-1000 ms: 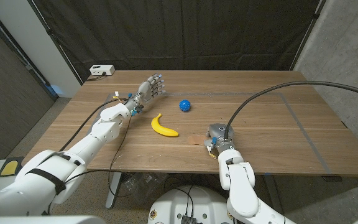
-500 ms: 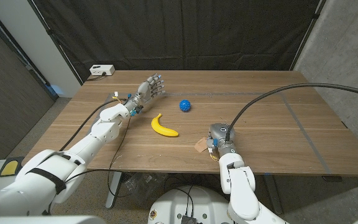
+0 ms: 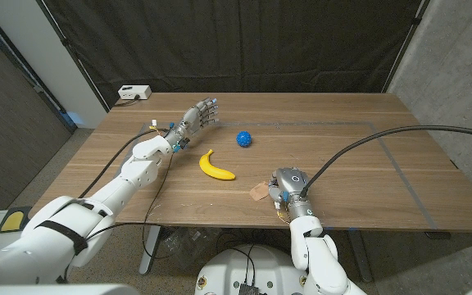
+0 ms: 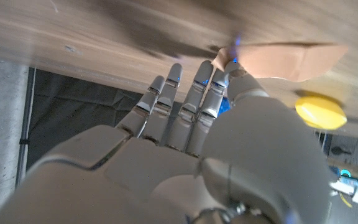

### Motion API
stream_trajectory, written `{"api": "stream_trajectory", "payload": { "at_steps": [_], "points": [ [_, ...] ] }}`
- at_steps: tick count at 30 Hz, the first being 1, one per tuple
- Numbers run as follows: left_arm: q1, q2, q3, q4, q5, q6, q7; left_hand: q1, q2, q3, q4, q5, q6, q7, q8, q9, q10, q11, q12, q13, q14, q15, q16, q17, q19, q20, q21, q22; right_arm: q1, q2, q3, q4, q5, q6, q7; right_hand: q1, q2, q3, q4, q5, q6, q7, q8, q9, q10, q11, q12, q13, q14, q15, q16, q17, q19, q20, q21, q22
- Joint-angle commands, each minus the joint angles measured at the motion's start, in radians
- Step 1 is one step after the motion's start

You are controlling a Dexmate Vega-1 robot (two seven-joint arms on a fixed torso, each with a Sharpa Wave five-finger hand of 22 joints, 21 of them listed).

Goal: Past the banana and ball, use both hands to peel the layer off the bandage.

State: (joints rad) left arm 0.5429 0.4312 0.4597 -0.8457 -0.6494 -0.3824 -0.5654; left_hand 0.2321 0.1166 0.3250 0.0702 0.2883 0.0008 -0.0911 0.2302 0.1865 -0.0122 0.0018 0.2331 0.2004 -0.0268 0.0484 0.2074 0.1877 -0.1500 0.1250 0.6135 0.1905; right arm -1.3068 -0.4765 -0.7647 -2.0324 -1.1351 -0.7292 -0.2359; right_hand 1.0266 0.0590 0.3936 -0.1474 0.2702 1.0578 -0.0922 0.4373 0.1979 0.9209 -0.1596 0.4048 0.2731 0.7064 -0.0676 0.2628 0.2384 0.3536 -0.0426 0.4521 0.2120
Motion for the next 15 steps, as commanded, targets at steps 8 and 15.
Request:
{"api": "stream_trajectory", "payload": {
  "at_steps": [8,15],
  "points": [
    [0.020,0.044,0.023,-0.081,0.035,0.019,0.019,0.053,-0.001,0.021,-0.032,-0.010,0.012,-0.004,0.003,0.000,0.010,0.004,0.002,-0.001,0.001,-0.001,-0.005,0.001,-0.003,-0.001,-0.006,0.003,-0.017,0.030,0.045,0.073,0.297,0.221,-0.702,0.028,0.013,-0.043,0.000,-0.016,0.006,-0.045,0.014,0.018,-0.016,-0.031,-0.006,0.016,0.002,-0.171,0.011,0.018,0.032,-0.049,0.033,0.016],
    [0.020,0.060,0.034,-0.102,0.061,0.004,0.028,0.155,-0.013,0.058,-0.110,-0.039,0.098,-0.034,0.021,0.000,0.048,-0.008,0.007,-0.001,0.009,-0.008,-0.005,0.000,0.000,-0.002,-0.012,0.004,-0.030,0.029,0.085,0.071,0.454,0.368,-0.769,0.029,0.018,-0.053,0.005,-0.018,0.002,-0.047,0.015,0.020,-0.021,-0.032,-0.007,0.020,-0.001,-0.168,0.009,0.020,0.038,-0.051,0.042,0.020]
  ]
}}
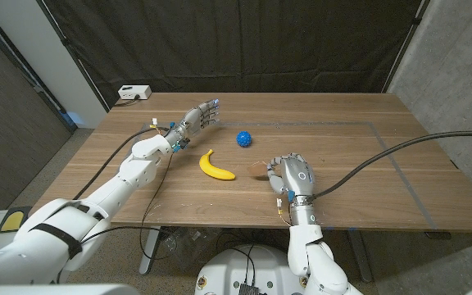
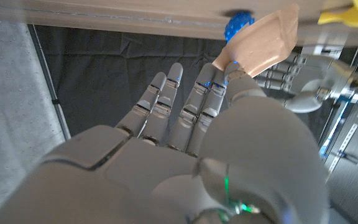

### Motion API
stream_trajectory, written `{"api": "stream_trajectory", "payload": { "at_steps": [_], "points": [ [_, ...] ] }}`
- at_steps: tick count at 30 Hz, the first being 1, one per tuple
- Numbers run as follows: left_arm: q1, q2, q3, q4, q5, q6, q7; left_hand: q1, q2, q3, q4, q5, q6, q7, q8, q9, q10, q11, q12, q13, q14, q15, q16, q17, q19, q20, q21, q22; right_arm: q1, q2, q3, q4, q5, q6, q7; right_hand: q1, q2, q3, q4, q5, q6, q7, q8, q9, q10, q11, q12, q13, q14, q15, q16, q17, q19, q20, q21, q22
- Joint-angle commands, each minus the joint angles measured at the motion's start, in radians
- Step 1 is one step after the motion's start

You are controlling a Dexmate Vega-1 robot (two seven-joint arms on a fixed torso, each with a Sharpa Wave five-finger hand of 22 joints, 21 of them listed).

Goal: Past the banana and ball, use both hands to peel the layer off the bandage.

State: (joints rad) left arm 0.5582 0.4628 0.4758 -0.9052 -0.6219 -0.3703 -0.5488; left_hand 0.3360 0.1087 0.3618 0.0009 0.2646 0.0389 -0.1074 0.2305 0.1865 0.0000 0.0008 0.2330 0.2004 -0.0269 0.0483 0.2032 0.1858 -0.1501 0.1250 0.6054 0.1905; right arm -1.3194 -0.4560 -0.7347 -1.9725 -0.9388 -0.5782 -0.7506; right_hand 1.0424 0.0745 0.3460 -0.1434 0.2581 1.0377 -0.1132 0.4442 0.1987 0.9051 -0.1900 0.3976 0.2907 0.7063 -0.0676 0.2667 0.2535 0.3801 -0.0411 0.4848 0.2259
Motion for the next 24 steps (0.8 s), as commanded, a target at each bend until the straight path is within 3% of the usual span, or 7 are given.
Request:
{"api": "stream_trajectory", "payload": {
  "at_steps": [1,5,14,19,24],
  "points": [
    [0.004,0.029,0.019,-0.045,0.038,-0.015,0.014,0.062,-0.006,0.024,-0.049,-0.019,0.067,-0.019,0.021,0.000,0.048,-0.010,0.010,-0.001,0.011,-0.009,-0.001,0.002,0.001,-0.001,-0.005,0.004,-0.020,0.006,0.062,0.008,0.281,0.241,-0.257,0.013,0.003,-0.006,0.001,-0.006,0.022,-0.026,0.008,0.020,-0.005,-0.002,0.000,0.003,-0.001,-0.169,0.005,0.005,0.013,-0.053,0.010,0.006],
    [0.003,0.035,0.026,-0.057,0.059,-0.040,0.022,0.125,-0.004,0.049,-0.094,-0.041,0.162,-0.051,0.042,0.000,0.093,-0.023,0.017,-0.001,0.039,-0.021,0.005,0.002,0.025,-0.005,0.000,0.005,-0.025,-0.002,0.085,0.008,0.364,0.342,-0.265,0.014,0.004,-0.011,0.003,-0.008,0.021,-0.028,0.009,0.021,-0.008,-0.002,-0.001,0.005,-0.004,-0.169,0.003,0.005,0.013,-0.057,0.014,0.008],
    [0.005,0.059,0.046,-0.105,0.125,-0.081,0.065,0.233,-0.010,0.086,-0.160,-0.066,0.292,-0.070,0.067,0.000,0.165,-0.054,0.024,-0.002,0.081,-0.038,0.008,0.000,0.069,-0.003,0.014,0.007,-0.026,-0.005,0.119,0.026,0.478,0.515,-0.261,0.012,0.007,-0.026,0.009,-0.011,0.016,-0.036,0.010,0.025,-0.019,-0.004,-0.005,0.010,-0.016,-0.167,-0.007,0.004,0.002,-0.062,0.021,0.016],
    [0.010,0.071,0.056,-0.135,0.154,-0.095,0.088,0.296,-0.033,0.097,-0.182,-0.069,0.339,-0.073,0.075,0.000,0.192,-0.062,0.025,-0.001,0.100,-0.041,0.008,-0.002,0.086,0.000,0.018,0.006,-0.017,0.009,0.126,0.050,0.487,0.571,-0.272,0.010,0.008,-0.031,0.012,-0.012,0.016,-0.040,0.010,0.026,-0.023,-0.004,-0.007,0.013,-0.023,-0.166,-0.013,0.002,-0.003,-0.064,0.025,0.019],
    [0.011,0.078,0.068,-0.163,0.173,-0.107,0.087,0.351,-0.080,0.092,-0.180,-0.070,0.411,-0.068,0.092,0.002,0.229,-0.078,0.027,0.002,0.119,-0.047,0.010,0.000,0.095,0.006,0.020,0.007,-0.008,0.024,0.126,0.073,0.472,0.602,-0.289,0.009,0.008,-0.036,0.014,-0.012,0.017,-0.047,0.012,0.028,-0.032,-0.004,-0.010,0.015,-0.028,-0.167,-0.019,0.000,-0.007,-0.066,0.028,0.022]
  ]
}}
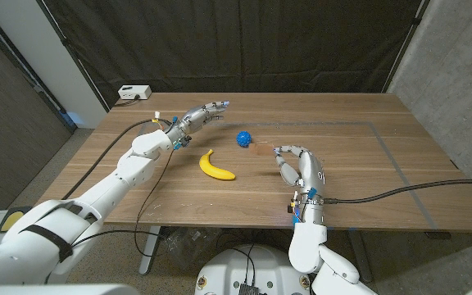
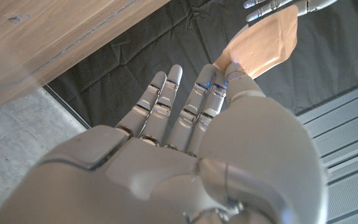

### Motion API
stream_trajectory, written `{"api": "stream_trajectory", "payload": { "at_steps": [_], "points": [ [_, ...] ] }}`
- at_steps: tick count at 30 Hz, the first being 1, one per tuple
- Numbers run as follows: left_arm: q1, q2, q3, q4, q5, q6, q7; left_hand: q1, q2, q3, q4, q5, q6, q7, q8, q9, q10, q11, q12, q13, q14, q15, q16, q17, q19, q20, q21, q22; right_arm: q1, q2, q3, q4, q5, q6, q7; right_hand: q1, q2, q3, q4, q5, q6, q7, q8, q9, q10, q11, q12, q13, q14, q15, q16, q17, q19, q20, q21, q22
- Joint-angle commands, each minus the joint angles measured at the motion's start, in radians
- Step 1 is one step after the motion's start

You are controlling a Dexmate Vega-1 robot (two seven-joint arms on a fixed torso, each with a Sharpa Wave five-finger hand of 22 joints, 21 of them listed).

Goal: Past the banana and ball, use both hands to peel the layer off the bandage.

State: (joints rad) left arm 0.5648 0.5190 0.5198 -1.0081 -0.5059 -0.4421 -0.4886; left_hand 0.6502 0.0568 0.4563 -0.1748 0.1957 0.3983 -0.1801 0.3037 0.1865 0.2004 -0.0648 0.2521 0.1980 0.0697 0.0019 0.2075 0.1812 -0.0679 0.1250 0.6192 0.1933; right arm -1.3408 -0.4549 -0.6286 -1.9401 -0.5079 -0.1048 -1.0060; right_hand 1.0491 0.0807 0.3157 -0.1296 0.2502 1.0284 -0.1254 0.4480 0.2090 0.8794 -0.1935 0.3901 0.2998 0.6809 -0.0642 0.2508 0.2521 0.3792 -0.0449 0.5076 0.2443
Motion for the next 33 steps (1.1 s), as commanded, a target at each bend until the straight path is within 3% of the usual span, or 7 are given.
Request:
{"api": "stream_trajectory", "payload": {
  "at_steps": [1,3,5,8,15,20,33],
  "points": [
    [0.005,0.022,0.026,-0.068,0.058,-0.035,0.026,0.048,-0.036,-0.003,-0.002,0.000,0.078,0.005,0.026,0.003,0.038,-0.012,0.008,0.005,0.025,-0.002,0.006,0.006,0.016,0.007,0.007,0.005,0.015,0.028,0.019,0.046,0.040,0.136,-0.039,0.003,0.002,-0.007,0.000,-0.004,0.028,-0.035,0.009,0.017,-0.010,-0.001,-0.004,0.006,-0.004,-0.171,-0.004,0.001,-0.007,-0.062,0.007,0.004],
    [0.007,0.021,0.032,-0.083,0.066,-0.037,0.029,0.083,-0.052,-0.005,0.006,0.005,0.159,0.059,0.051,0.006,0.054,-0.022,0.005,0.007,0.037,-0.004,0.009,0.010,0.029,0.011,0.010,0.005,0.020,0.030,0.019,0.052,0.034,0.144,-0.037,0.002,0.003,-0.009,0.001,-0.004,0.028,-0.039,0.008,0.015,-0.014,-0.001,-0.006,0.007,-0.005,-0.170,-0.006,0.000,-0.009,-0.063,0.008,0.005],
    [0.009,0.023,0.039,-0.105,0.081,-0.035,0.039,0.104,-0.044,0.001,0.011,0.010,0.205,0.068,0.065,0.008,0.069,-0.027,0.005,0.008,0.048,-0.001,0.014,0.013,0.043,0.015,0.014,0.006,0.023,0.036,0.019,0.058,0.038,0.154,-0.037,0.001,0.001,-0.011,0.002,-0.004,0.029,-0.041,0.007,0.015,-0.017,-0.001,-0.007,0.008,-0.009,-0.169,-0.009,-0.001,-0.011,-0.063,0.009,0.006],
    [0.007,0.019,0.050,-0.122,0.092,-0.040,0.037,0.117,-0.043,0.004,0.008,0.012,0.203,0.068,0.063,0.009,0.072,-0.028,0.004,0.008,0.054,-0.002,0.015,0.013,0.054,0.014,0.018,0.006,0.028,0.050,0.021,0.069,0.039,0.167,-0.047,0.000,-0.001,-0.014,0.002,-0.004,0.030,-0.043,0.008,0.016,-0.022,-0.001,-0.008,0.008,-0.014,-0.168,-0.013,-0.002,-0.015,-0.066,0.010,0.007],
    [-0.020,0.001,0.074,-0.114,0.085,-0.059,-0.026,0.123,-0.087,-0.023,0.019,0.014,0.131,0.024,0.025,0.009,0.054,-0.024,-0.012,0.010,0.043,-0.001,0.009,0.016,0.047,0.014,0.013,0.006,0.033,0.057,0.020,0.075,0.008,0.157,-0.051,-0.002,0.002,-0.020,0.006,-0.003,0.031,-0.049,0.010,0.020,-0.036,-0.002,-0.013,0.011,-0.024,-0.170,-0.021,-0.004,-0.025,-0.069,0.014,0.012],
    [-0.029,-0.003,0.082,-0.124,0.084,-0.066,-0.049,0.119,-0.103,-0.035,0.023,0.017,0.121,0.008,0.017,0.009,0.047,-0.019,-0.017,0.011,0.035,0.004,0.006,0.017,0.045,0.017,0.011,0.006,0.041,0.067,0.016,0.093,-0.019,0.149,-0.076,-0.002,0.003,-0.024,0.008,-0.002,0.028,-0.052,0.009,0.020,-0.039,-0.002,-0.014,0.013,-0.027,-0.170,-0.024,-0.005,-0.031,-0.072,0.016,0.014],
    [-0.036,-0.003,0.096,-0.163,0.105,-0.080,-0.059,0.120,-0.128,-0.053,0.025,0.030,0.134,-0.003,0.015,0.010,0.042,-0.021,-0.021,0.012,0.031,0.009,0.005,0.019,0.043,0.023,0.008,0.006,0.085,0.070,-0.015,0.124,-0.071,0.131,-0.083,-0.005,0.002,-0.037,0.012,0.001,0.033,-0.073,0.006,0.018,-0.048,-0.004,-0.016,0.019,-0.031,-0.171,-0.028,-0.006,-0.042,-0.077,0.024,0.019]
  ]
}}
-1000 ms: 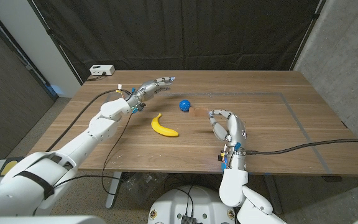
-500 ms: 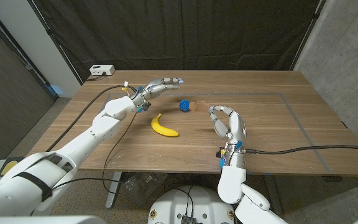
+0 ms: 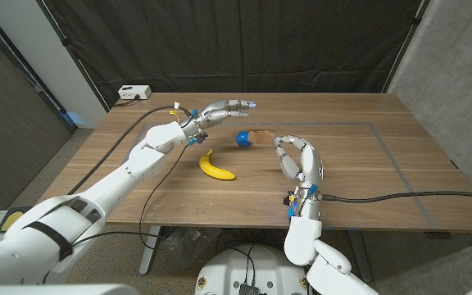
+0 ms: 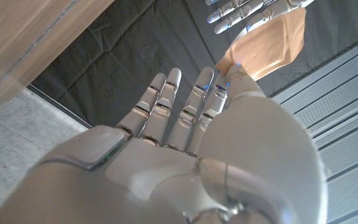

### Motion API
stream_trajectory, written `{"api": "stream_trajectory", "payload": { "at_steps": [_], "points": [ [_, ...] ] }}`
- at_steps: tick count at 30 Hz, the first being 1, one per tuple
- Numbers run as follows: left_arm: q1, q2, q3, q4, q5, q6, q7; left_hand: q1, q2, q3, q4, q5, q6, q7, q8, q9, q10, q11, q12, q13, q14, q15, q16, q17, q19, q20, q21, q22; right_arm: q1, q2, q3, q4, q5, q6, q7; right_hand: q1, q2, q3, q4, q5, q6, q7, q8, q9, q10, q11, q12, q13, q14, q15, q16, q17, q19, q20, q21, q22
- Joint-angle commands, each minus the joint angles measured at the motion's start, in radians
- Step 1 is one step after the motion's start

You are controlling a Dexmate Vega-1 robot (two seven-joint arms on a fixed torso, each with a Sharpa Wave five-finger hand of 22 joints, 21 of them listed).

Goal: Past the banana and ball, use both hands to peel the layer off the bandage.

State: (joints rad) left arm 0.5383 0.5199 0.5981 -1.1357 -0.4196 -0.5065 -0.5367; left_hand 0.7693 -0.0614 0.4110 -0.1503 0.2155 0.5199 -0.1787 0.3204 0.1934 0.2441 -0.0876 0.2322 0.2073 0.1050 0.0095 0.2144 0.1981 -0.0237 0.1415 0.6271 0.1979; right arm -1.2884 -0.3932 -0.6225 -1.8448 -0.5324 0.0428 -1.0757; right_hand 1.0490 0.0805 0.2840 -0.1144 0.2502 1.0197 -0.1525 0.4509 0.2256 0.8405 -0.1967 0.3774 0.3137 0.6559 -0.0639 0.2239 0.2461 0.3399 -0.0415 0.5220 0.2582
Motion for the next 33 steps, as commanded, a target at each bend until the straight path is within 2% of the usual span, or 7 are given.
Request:
{"api": "stream_trajectory", "payload": {
  "at_steps": [1,6,12,16,22,25,33],
  "points": [
    [-0.008,-0.004,0.018,-0.039,0.023,-0.018,-0.007,0.002,-0.011,-0.008,0.001,0.011,0.015,-0.005,-0.001,0.003,-0.002,0.001,-0.001,0.003,-0.003,0.002,-0.001,0.002,-0.002,0.007,0.000,0.001,0.034,0.014,-0.022,0.032,-0.046,-0.017,-0.019,-0.005,0.003,-0.006,-0.003,0.001,0.044,-0.045,0.003,0.000,-0.010,-0.001,-0.003,0.005,-0.005,-0.171,-0.001,0.000,-0.002,-0.079,0.011,0.005],
    [-0.003,-0.001,0.022,-0.056,0.036,-0.030,0.000,0.011,-0.018,-0.012,-0.002,0.017,0.006,-0.002,-0.007,0.003,-0.007,-0.002,-0.004,0.004,-0.003,0.001,-0.001,0.002,0.000,0.008,-0.001,0.001,0.041,0.016,-0.031,0.040,-0.056,-0.014,-0.036,-0.004,0.003,-0.010,-0.003,0.003,0.045,-0.046,0.001,-0.001,-0.011,-0.001,-0.003,0.007,-0.005,-0.171,-0.001,0.001,-0.004,-0.080,0.014,0.007],
    [-0.004,0.007,0.031,-0.070,0.047,-0.040,-0.016,0.020,-0.049,-0.038,0.005,0.041,-0.087,-0.006,-0.053,0.007,-0.054,0.019,-0.021,0.007,-0.029,0.013,-0.010,0.005,-0.015,0.010,-0.012,0.002,0.029,0.040,-0.014,0.052,-0.080,0.015,-0.041,-0.003,0.001,-0.015,-0.003,0.004,0.050,-0.050,0.001,-0.002,-0.017,-0.001,-0.004,0.010,-0.005,-0.171,-0.002,0.001,-0.011,-0.085,0.015,0.009],
    [-0.004,0.014,0.034,-0.082,0.045,-0.045,-0.030,0.023,-0.056,-0.049,0.008,0.052,-0.053,-0.032,-0.042,0.009,-0.060,0.015,-0.021,0.008,-0.034,0.016,-0.010,0.006,-0.016,0.013,-0.014,0.002,0.017,0.062,0.004,0.061,-0.082,0.036,-0.041,0.002,0.000,-0.019,-0.005,0.006,0.055,-0.051,-0.002,-0.007,-0.023,-0.001,-0.006,0.011,-0.007,-0.173,-0.002,0.002,-0.013,-0.086,0.018,0.010],
    [0.002,0.027,0.034,-0.106,0.047,-0.045,-0.038,0.044,-0.054,-0.052,0.006,0.065,-0.005,-0.038,-0.022,0.015,-0.069,0.011,-0.022,0.009,-0.038,0.019,-0.009,0.006,-0.015,0.012,-0.016,0.002,-0.002,0.099,0.034,0.077,-0.075,0.079,-0.041,0.005,0.001,-0.023,-0.006,0.008,0.059,-0.052,-0.006,-0.011,-0.026,-0.001,-0.006,0.014,-0.006,-0.173,-0.001,0.004,-0.016,-0.088,0.021,0.011],
    [0.005,0.034,0.036,-0.117,0.045,-0.044,-0.048,0.055,-0.058,-0.057,0.004,0.072,-0.024,-0.034,-0.028,0.020,-0.090,0.016,-0.027,0.010,-0.049,0.023,-0.012,0.007,-0.021,0.010,-0.020,0.002,-0.026,0.164,0.080,0.101,-0.113,0.115,-0.041,0.005,0.001,-0.025,-0.005,0.008,0.059,-0.052,-0.006,-0.010,-0.027,-0.001,-0.006,0.014,-0.006,-0.173,0.000,0.005,-0.016,-0.086,0.022,0.011],
    [0.026,0.048,0.033,-0.151,0.073,-0.066,-0.024,0.051,-0.078,-0.089,0.014,0.089,-0.107,-0.033,-0.053,0.035,-0.138,0.037,-0.036,0.012,-0.081,0.037,-0.017,0.009,-0.047,0.019,-0.035,0.002,-0.084,0.396,0.230,0.184,-0.284,0.228,-0.041,0.007,0.006,-0.029,-0.003,0.010,0.062,-0.051,-0.006,-0.008,-0.018,0.000,-0.001,0.018,0.003,-0.173,0.005,0.009,-0.012,-0.084,0.029,0.013]
  ]
}}
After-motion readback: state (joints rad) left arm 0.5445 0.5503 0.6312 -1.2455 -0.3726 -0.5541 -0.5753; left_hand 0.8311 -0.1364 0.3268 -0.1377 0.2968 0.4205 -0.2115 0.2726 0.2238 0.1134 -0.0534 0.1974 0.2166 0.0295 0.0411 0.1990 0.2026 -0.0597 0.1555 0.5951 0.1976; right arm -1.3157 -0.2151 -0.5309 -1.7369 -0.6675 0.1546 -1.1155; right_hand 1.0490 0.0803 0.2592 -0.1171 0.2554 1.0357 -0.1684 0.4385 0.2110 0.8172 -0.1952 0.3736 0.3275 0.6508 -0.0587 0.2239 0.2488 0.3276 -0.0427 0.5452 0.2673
